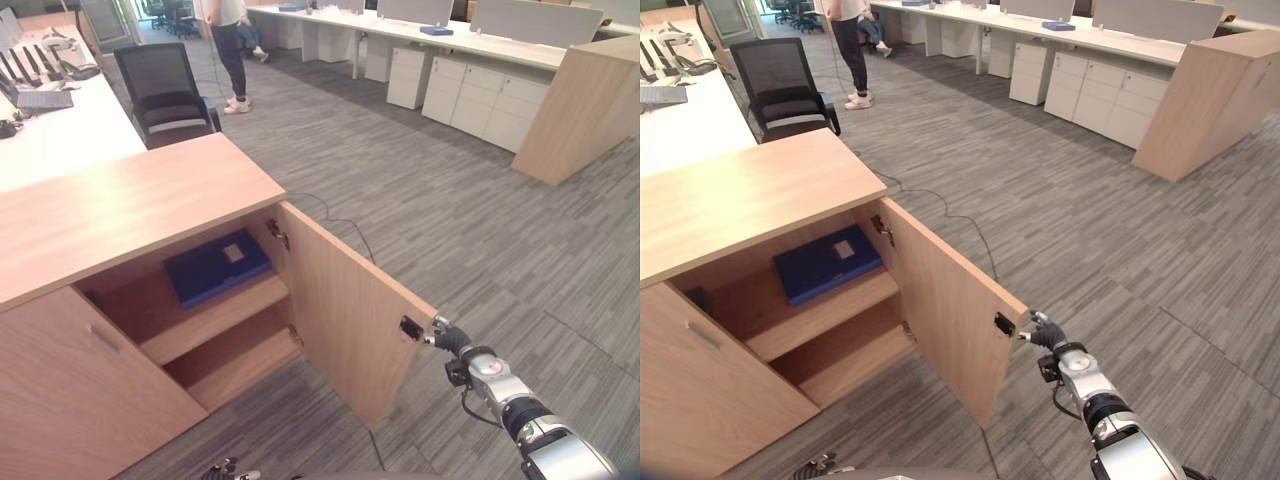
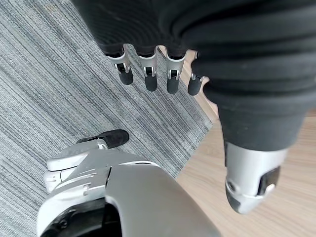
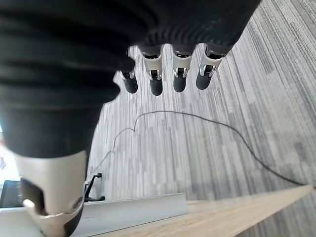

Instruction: Put the empty folder in the office cabinet

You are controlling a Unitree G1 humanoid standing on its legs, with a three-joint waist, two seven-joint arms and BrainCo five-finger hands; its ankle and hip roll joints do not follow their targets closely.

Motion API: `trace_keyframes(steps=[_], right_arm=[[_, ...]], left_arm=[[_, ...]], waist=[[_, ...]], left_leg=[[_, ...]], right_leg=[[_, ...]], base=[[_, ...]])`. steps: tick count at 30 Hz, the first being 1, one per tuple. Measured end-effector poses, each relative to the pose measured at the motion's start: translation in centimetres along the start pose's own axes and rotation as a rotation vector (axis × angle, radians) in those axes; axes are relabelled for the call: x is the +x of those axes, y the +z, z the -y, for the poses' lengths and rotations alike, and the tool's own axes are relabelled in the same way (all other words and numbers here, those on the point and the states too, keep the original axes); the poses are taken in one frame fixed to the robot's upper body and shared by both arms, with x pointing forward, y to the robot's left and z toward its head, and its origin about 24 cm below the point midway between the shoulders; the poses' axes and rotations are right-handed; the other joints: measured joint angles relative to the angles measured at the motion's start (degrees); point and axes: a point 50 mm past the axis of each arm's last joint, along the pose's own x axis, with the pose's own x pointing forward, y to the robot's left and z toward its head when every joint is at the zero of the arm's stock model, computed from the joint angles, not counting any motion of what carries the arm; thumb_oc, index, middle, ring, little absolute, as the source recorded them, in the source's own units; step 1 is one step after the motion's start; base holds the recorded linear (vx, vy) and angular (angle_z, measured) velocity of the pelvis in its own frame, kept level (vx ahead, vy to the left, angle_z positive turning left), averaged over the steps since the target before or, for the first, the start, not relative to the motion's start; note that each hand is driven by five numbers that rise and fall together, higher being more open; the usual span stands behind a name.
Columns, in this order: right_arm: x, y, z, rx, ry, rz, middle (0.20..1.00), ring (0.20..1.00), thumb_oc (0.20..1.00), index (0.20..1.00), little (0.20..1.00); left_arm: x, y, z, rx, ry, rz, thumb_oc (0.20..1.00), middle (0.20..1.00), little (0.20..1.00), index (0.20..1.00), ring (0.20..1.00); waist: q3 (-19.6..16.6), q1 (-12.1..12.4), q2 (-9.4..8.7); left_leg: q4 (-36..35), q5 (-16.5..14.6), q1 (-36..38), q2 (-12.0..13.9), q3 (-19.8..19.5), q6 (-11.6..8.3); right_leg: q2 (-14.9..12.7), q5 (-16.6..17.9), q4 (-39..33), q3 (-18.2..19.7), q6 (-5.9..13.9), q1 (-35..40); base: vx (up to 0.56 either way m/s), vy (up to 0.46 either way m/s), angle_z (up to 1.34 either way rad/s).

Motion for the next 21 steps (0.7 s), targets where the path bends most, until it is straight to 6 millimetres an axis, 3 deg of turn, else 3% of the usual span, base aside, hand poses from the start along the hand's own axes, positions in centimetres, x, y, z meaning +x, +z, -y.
trace_keyframes(steps=[4,6,9,10,11,12,13,14,15,16,18,19,20,21], right_arm=[[-0.4,1.0,-1.5,-0.064,0.075,0.060,1.000,1.000,1.000,1.000,1.000],[-1.5,0.8,-3.0,-0.085,0.138,0.110,1.000,1.000,1.000,1.000,1.000],[-3.2,2.0,-6.3,-0.173,0.315,0.223,1.000,1.000,1.000,1.000,1.000],[-3.5,2.2,-7.3,-0.189,0.360,0.243,1.000,1.000,1.000,1.000,1.000],[-3.5,2.8,-7.6,-0.215,0.390,0.271,1.000,1.000,1.000,1.000,1.000],[-3.3,3.7,-7.9,-0.247,0.411,0.295,1.000,1.000,1.000,1.000,1.000],[-3.0,4.9,-7.5,-0.270,0.396,0.326,1.000,1.000,1.000,1.000,1.000],[-2.7,6.0,-7.5,-0.294,0.393,0.360,1.000,1.000,1.000,1.000,1.000],[-2.5,6.6,-8.0,-0.285,0.398,0.377,1.000,1.000,1.000,1.000,1.000],[-2.6,6.8,-8.6,-0.268,0.409,0.386,1.000,1.000,1.000,1.000,1.000],[-2.6,6.4,-8.4,-0.254,0.398,0.376,1.000,1.000,1.000,1.000,1.000],[-2.6,6.3,-8.1,-0.243,0.384,0.371,1.000,1.000,1.000,1.000,1.000],[-2.5,6.2,-7.7,-0.238,0.367,0.368,1.000,1.000,1.000,1.000,1.000],[-2.3,5.7,-7.5,-0.204,0.332,0.343,1.000,1.000,1.000,1.000,1.000]], left_arm=[[-0.1,0.1,-0.8,-0.030,0.036,0.006,1.000,1.000,1.000,1.000,1.000],[-0.1,0.3,-1.0,-0.033,0.046,0.014,1.000,1.000,1.000,1.000,1.000],[-0.2,0.4,-1.8,-0.084,0.085,0.026,1.000,1.000,1.000,1.000,1.000],[0.0,1.1,-1.8,-0.082,0.084,0.046,1.000,1.000,1.000,1.000,1.000],[0.3,2.8,-1.9,-0.075,0.085,0.087,1.000,1.000,1.000,1.000,1.000],[0.7,4.1,-1.9,-0.075,0.088,0.112,1.000,1.000,1.000,1.000,1.000],[1.2,5.8,-1.9,-0.060,0.095,0.123,1.000,1.000,1.000,1.000,1.000],[1.3,6.6,-2.1,-0.056,0.099,0.125,1.000,1.000,1.000,1.000,1.000],[1.1,5.9,-2.1,-0.067,0.100,0.122,1.000,1.000,1.000,1.000,1.000],[0.8,4.1,-1.9,-0.047,0.096,0.078,1.000,1.000,1.000,1.000,1.000],[0.7,2.8,-1.9,-0.042,0.099,0.039,1.000,1.000,1.000,1.000,1.000],[0.7,2.8,-1.8,-0.038,0.098,0.037,1.000,1.000,1.000,1.000,1.000],[0.8,3.1,-1.8,-0.022,0.098,0.038,1.000,1.000,1.000,1.000,1.000],[0.8,3.9,-2.4,-0.006,0.114,0.057,1.000,1.000,1.000,1.000,1.000]], waist=[[0.05,0.01,0.12],[0.11,-0.07,0.21],[1.43,1.02,2.15],[2.00,2.39,2.90],[3.99,4.39,3.77],[6.06,6.00,3.80],[8.18,4.66,1.31],[8.30,2.93,0.76],[7.79,2.78,1.11],[7.01,1.87,1.00],[4.05,1.91,0.94],[3.40,2.61,1.36],[2.65,2.63,1.82],[2.13,4.07,-0.62]], left_leg=[[0.00,0.48,-0.31,0.94,-0.67,-0.56],[0.00,0.82,-1.11,1.46,-2.29,-1.19],[0.00,1.70,-2.80,2.27,-5.24,-2.26],[1.10,3.70,-4.84,2.17,-7.43,-3.05],[1.36,6.29,-7.69,2.19,-10.19,-5.89],[2.71,10.71,-10.91,0.64,-11.07,-10.18],[8.28,11.16,-16.40,-0.02,0.08,-9.26],[15.16,6.33,-17.68,8.77,22.07,-5.56],[15.35,4.52,-12.76,15.60,28.53,-6.68],[13.97,3.18,-7.97,16.37,25.89,-8.40],[9.27,2.53,-3.55,12.96,19.31,-8.19],[7.69,2.01,-2.53,11.09,17.51,-7.33],[4.94,0.20,-2.60,9.87,17.15,-4.67],[3.37,0.50,-3.25,7.40,15.96,-3.54]], right_leg=[[1.06,-0.26,0.00,-0.63,-0.55,0.01],[1.59,-0.57,0.00,-2.23,-0.94,-0.04],[2.62,-1.03,0.02,-5.37,-1.71,-0.14],[3.21,-1.07,0.24,-7.13,-1.76,-1.02],[3.06,-1.14,0.00,-9.84,-1.91,-2.16],[1.79,-0.32,1.27,-12.31,-4.26,-3.24],[-2.71,0.04,2.47,-18.64,-5.13,-5.04],[-3.08,0.15,0.48,-22.16,-5.46,-3.75],[-2.10,-0.11,-0.01,-22.43,-4.28,-2.25],[-2.31,-0.36,0.02,-23.33,-2.25,-0.26],[-2.69,-0.42,0.75,-24.66,-0.97,-0.30],[-3.01,-0.41,1.55,-25.48,-0.26,-0.65],[-3.62,-0.51,3.09,-27.18,0.31,-1.19],[-6.35,-1.12,6.41,-27.21,2.19,-2.86]], base=[[0.00,-0.057,0.09],[-0.02,-0.096,0.37],[-0.08,-0.088,0.54],[-0.20,0.010,1.15],[-0.24,0.117,1.43],[-0.23,0.169,1.88],[-0.02,0.180,2.22],[0.11,0.224,1.69],[0.13,0.239,1.04],[0.05,0.302,0.36],[0.06,0.236,0.47],[0.04,0.161,0.64],[0.03,0.231,0.85],[0.05,0.342,0.99]])
